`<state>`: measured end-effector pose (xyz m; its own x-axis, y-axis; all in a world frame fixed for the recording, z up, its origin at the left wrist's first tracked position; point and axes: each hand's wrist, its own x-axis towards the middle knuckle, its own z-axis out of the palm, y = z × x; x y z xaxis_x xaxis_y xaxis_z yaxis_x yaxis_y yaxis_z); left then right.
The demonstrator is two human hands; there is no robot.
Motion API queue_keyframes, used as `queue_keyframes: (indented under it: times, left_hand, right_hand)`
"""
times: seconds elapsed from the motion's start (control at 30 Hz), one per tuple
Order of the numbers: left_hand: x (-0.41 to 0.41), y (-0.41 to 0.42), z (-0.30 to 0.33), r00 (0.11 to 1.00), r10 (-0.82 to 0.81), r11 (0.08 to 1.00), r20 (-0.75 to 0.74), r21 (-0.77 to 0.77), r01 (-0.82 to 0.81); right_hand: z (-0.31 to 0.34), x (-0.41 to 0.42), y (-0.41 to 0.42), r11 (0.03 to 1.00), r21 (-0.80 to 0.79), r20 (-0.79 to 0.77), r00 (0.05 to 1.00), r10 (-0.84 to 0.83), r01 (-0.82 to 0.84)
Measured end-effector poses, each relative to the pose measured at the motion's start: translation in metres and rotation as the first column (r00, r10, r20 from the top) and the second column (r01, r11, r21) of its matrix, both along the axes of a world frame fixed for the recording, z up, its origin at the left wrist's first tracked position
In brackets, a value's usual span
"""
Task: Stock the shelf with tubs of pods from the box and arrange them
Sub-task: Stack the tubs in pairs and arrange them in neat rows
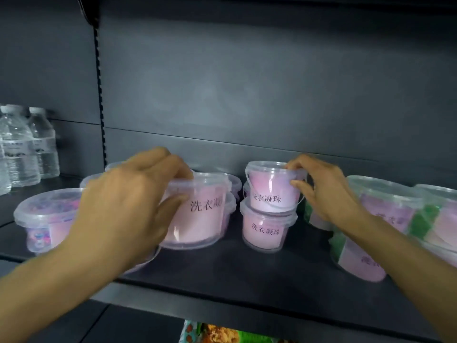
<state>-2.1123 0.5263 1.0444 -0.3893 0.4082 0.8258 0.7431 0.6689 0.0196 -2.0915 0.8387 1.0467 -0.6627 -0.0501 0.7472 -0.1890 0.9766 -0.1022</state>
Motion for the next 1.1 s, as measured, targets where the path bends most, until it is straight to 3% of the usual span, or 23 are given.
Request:
queue_keyframes:
  times: [0.13,0.37,0.57,1.1]
  left_hand:
    - [-0.03,0.002,0.024,0.998,-0.06,0.995,-0.013,0.082,0.061]
    - [-0.093,0.041,0.028,0.962,-0.223,0.97,0.159,0.137,0.203]
    - [-0.124,0.062,0.017,0.931,-0.299,0.953,0.209,0.112,0.281]
    - [-0.14,0.043,-0.003,0.971,-0.203,0.977,0.127,-0.041,0.21]
  right_hand:
    - [-0.011,-0.005,0.008,0.999,-0.006,0.019,0.999,-0.039,0.039]
    - [-0.015,-0.004,0.015,0.999,0.03,0.069,0.997,-0.041,0.039]
    - [-0.014,-0.004,0.012,0.997,0.009,0.079,0.994,-0.076,0.075]
    - [-0.012,-0.002,0.004,0.991,-0.051,0.068,0.99,-0.121,0.125]
